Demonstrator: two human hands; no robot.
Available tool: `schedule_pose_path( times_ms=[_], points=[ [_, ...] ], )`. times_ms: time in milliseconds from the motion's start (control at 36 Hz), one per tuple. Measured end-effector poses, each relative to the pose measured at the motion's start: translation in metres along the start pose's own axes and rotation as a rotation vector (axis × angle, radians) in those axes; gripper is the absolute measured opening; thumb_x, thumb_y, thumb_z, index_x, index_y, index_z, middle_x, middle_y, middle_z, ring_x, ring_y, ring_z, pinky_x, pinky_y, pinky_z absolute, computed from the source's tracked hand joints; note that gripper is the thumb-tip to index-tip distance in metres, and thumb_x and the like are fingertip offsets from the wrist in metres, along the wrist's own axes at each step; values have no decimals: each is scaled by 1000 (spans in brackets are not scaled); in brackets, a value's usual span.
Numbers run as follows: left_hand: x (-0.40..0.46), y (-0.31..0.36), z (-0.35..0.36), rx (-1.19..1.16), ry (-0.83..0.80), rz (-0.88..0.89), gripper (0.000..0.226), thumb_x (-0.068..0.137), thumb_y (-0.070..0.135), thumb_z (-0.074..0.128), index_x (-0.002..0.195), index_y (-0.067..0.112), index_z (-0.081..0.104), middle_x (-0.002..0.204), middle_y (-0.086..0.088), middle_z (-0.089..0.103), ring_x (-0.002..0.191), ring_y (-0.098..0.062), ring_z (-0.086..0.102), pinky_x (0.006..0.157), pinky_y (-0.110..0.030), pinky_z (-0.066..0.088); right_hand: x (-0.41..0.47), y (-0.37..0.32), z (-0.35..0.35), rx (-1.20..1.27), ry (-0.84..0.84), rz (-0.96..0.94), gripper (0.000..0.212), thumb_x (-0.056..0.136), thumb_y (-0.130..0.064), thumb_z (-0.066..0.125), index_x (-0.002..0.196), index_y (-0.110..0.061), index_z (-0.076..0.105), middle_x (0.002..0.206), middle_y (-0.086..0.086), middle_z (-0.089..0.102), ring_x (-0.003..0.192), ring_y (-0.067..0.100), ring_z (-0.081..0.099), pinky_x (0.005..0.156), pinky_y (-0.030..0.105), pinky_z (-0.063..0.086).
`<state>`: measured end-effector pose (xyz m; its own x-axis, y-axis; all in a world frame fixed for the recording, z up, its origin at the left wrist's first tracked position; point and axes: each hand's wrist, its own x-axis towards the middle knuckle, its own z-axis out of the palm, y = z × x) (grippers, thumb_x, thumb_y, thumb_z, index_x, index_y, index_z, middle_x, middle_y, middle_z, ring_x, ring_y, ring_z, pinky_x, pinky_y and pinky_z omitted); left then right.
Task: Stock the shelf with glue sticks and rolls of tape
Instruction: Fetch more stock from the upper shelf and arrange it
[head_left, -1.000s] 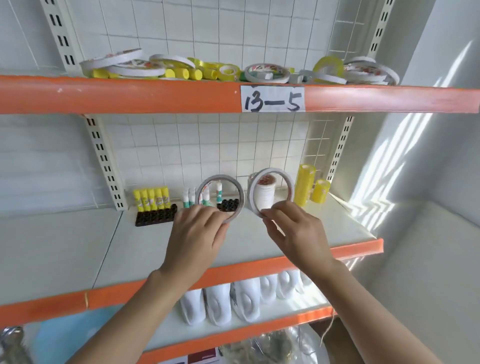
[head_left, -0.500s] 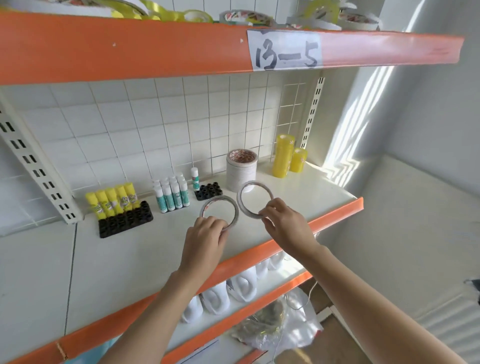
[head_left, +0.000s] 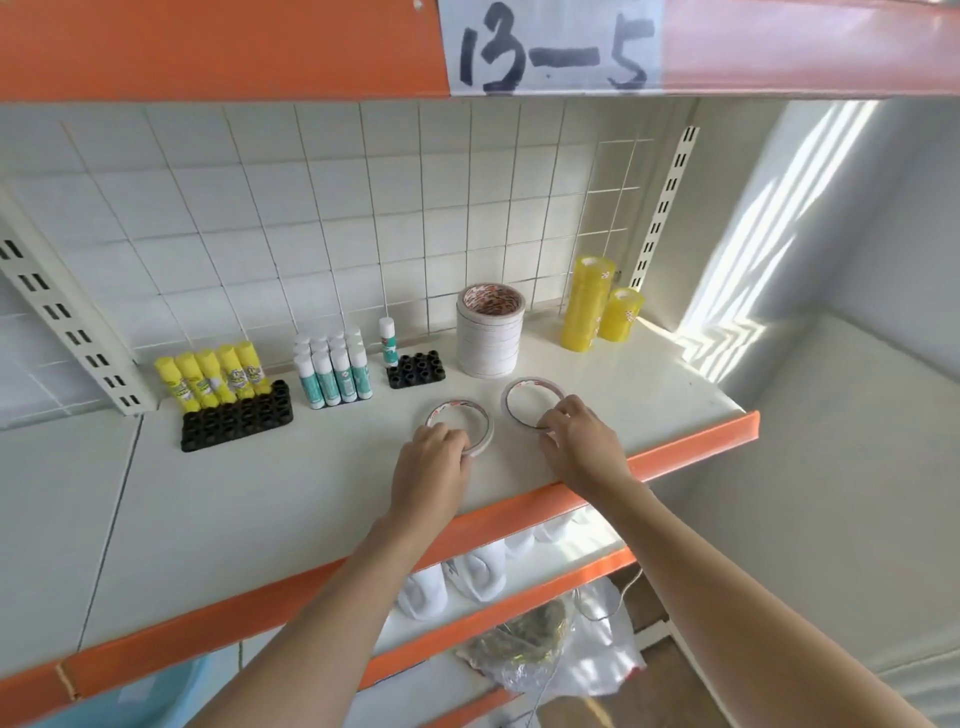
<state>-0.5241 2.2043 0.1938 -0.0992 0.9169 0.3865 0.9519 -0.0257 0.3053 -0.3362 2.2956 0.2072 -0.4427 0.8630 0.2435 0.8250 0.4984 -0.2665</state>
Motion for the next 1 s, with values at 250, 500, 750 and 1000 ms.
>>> schedule_pose_path(
  times_ms=[250, 500, 750, 1000],
  points=[
    [10, 14, 18, -77, 27, -103, 16, 74, -3, 69, 88, 3, 65, 92, -16, 59, 90, -40, 59, 67, -45, 54, 16, 15, 13, 119, 20, 84, 20, 91, -21, 56, 103, -12, 68, 114, 10, 54, 106, 33, 50, 83, 41, 46],
    [0, -8, 9, 109, 17, -179, 42, 78, 26, 75, 111, 4, 61, 106, -14, 62, 105, -37, 57, 78, -45, 52, 18, 18, 20, 121, 23, 79, 19, 91, -25, 54, 103, -16, 66, 114, 7, 54, 106, 30, 48, 82, 40, 45],
    [-5, -17, 17, 244, 7, -214, 42, 76, 43, 65, 89, 3, 64, 88, -13, 62, 87, -35, 62, 74, -40, 53, 16, 20, 24, 132, 133, 28, 16, 89, -23, 60, 95, -11, 67, 99, 10, 56, 93, 35, 51, 74, 45, 49],
    [-4, -22, 21, 248, 120, -182, 49, 74, 50, 42, 85, 6, 62, 83, -10, 60, 83, -32, 61, 72, -39, 52, 20, 14, 11, 232, 438, -143, 19, 89, -24, 54, 91, -9, 66, 93, 10, 59, 80, 35, 54, 64, 44, 50]
  ],
)
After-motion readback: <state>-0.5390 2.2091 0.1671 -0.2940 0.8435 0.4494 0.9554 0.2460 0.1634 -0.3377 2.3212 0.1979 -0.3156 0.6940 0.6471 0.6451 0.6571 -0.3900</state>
